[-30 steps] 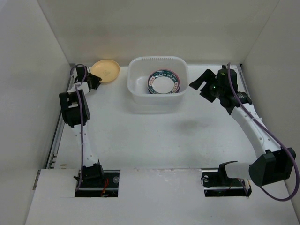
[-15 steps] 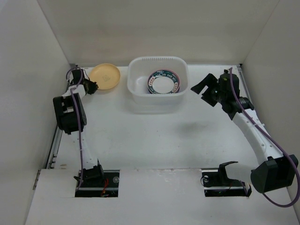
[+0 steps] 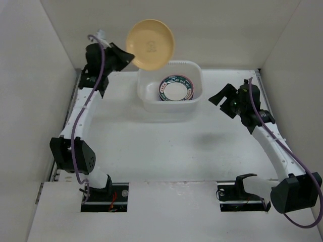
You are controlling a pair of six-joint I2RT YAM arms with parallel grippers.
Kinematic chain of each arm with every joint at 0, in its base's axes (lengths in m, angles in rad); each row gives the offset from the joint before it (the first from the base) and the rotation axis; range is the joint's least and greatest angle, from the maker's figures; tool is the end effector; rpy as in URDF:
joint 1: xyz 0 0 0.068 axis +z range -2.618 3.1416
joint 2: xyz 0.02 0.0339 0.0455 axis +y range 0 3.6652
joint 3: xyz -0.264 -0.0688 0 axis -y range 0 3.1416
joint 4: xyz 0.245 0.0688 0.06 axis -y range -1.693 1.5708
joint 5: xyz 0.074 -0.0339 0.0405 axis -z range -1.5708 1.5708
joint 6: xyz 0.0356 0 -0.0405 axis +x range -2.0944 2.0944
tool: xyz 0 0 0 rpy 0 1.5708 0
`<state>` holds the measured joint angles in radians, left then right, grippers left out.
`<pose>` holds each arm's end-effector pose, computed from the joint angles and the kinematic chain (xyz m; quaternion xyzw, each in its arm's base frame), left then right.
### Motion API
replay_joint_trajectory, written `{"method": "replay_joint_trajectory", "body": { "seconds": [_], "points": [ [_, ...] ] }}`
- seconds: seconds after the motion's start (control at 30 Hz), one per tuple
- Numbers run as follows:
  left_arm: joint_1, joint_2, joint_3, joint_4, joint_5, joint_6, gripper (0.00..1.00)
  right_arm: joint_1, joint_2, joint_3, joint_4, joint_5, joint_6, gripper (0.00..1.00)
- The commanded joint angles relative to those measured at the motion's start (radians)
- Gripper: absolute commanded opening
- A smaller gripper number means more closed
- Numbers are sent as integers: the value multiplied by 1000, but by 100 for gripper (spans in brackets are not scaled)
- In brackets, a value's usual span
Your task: Place the plates into the plastic bin on the countertop
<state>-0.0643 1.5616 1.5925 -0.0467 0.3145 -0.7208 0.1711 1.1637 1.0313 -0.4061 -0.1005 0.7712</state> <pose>0.3670 -0.0347 0.4433 -0.1229 0.7017 -0.3682 0.5974 0.2558 0.0478 0.3269 0.2331 0.8371 0.2627 0.4194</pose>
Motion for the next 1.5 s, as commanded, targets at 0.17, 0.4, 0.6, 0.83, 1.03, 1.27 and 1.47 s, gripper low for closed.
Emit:
{"method": "replay_joint_trajectory", "body": {
  "seconds": [0.17,0.4,0.6,0.83,1.03,1.27,1.47],
  "points": [
    [-258,227,75,-59,22,92,7,-17,-185,-92,-16,10,-50,85],
    [-295,396,194,-51,14,93,7,-28,-298,-160,-65,5,-59,85],
    [-306,492,235,-70,12,103,9,-48,-341,-181,-89,5,-59,86],
    [-312,514,210,-91,-29,112,34,-69,-331,-169,-92,10,-81,87],
    [-332,338,213,-212,-127,181,92,-63,-274,-114,-73,22,-107,87],
    [-328,-58,-6,-295,-307,267,100,-3,-132,16,-45,71,-156,91],
    [-196,-443,-346,-412,-472,279,100,70,-4,144,-48,172,-216,100]
  ]
}}
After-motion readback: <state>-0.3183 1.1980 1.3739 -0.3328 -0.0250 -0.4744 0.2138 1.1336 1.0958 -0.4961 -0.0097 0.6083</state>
